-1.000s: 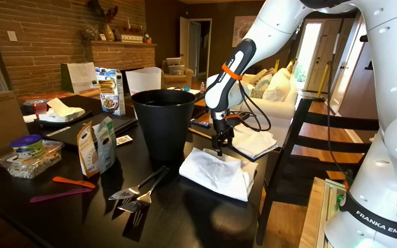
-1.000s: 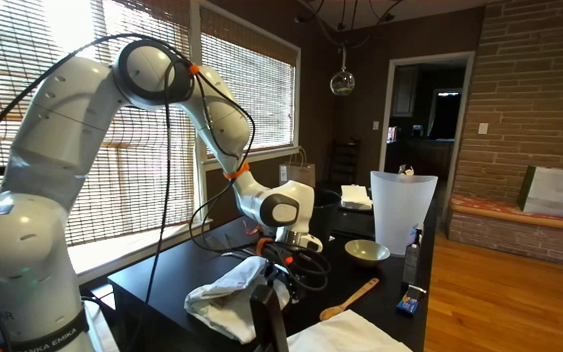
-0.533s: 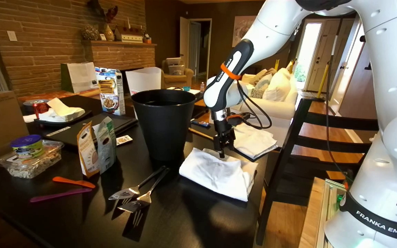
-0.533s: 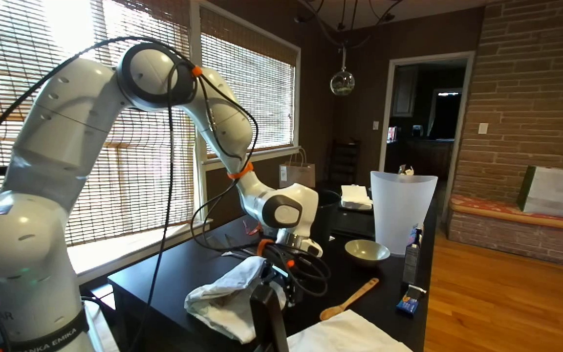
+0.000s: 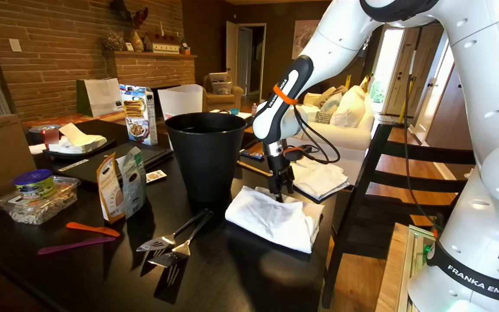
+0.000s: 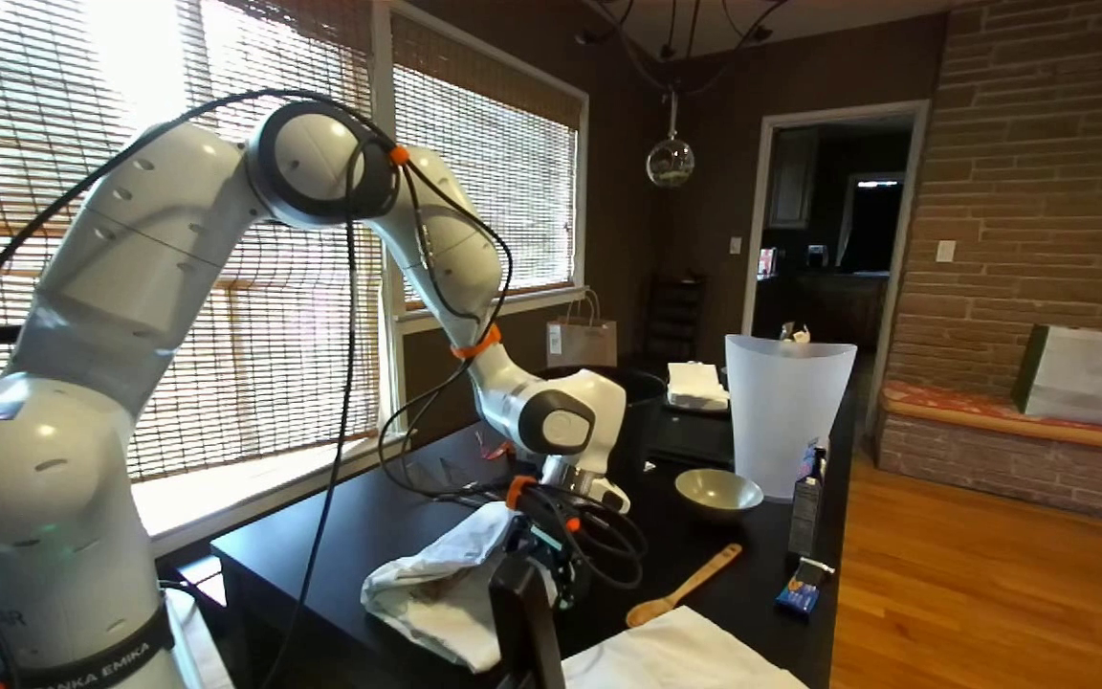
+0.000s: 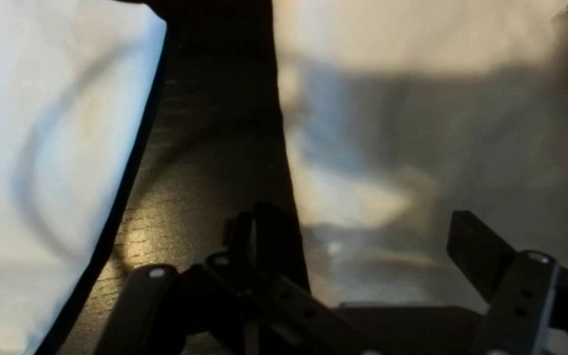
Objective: Fold the towel in half
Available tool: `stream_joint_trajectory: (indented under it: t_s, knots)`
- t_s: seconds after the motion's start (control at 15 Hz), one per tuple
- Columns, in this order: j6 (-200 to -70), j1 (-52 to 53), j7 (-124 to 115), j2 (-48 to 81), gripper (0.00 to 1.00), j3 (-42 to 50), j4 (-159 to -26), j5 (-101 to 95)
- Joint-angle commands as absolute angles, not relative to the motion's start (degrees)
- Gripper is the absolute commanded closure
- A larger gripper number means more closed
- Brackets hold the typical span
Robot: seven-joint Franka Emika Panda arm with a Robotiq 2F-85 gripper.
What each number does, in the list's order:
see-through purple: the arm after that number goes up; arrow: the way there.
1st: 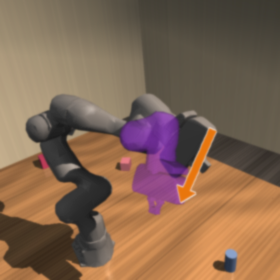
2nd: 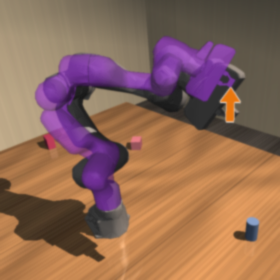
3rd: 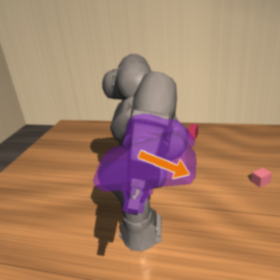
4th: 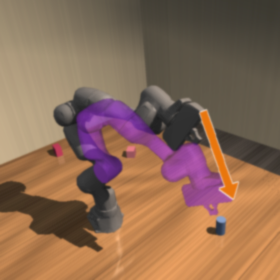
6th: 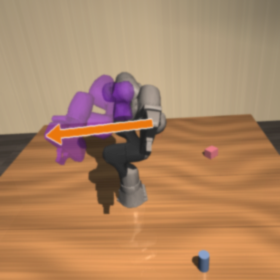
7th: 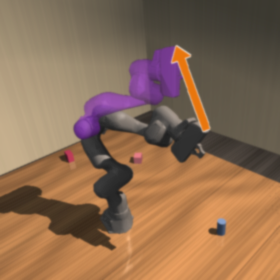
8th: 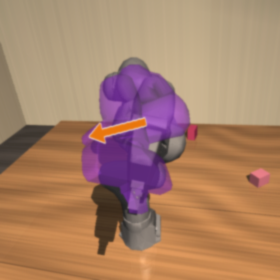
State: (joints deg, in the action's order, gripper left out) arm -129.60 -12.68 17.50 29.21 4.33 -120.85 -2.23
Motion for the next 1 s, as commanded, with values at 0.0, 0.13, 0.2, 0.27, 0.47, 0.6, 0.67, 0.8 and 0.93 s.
stream_joint_trajectory:
  t_s: [0.0,0.13,0.2,0.27,0.47,0.6,0.67,0.8,0.93]
  knots:
    - [-127.3,-13.8,19.7,31.2,0.25,3.2,-118.3,-0.3]
    - [-126.9,-13.7,19.4,31.1,0.37,3.3,-118.0,-0.5]
    - [-126.6,-13.7,19.2,31.1,0.46,3.3,-117.8,-0.6]
    - [-126.5,-13.6,19.1,31.1,0.52,3.4,-117.5,-0.7]
    - [-126.0,-13.4,18.8,31.1,0.73,3.6,-117.0,-1.0]
    - [-125.7,-13.4,18.9,31.1,0.87,3.6,-116.6,-1.1]
    - [-125.6,-13.6,19.3,31.1,0.95,3.5,-116.4,-1.0]
    - [-124.9,-13.6,19.3,31.2,0.97,3.6,-116.1,-1.1]
    - [-124.0,-12.9,17.9,30.5,1.0,4.1,-115.9,-1.9]
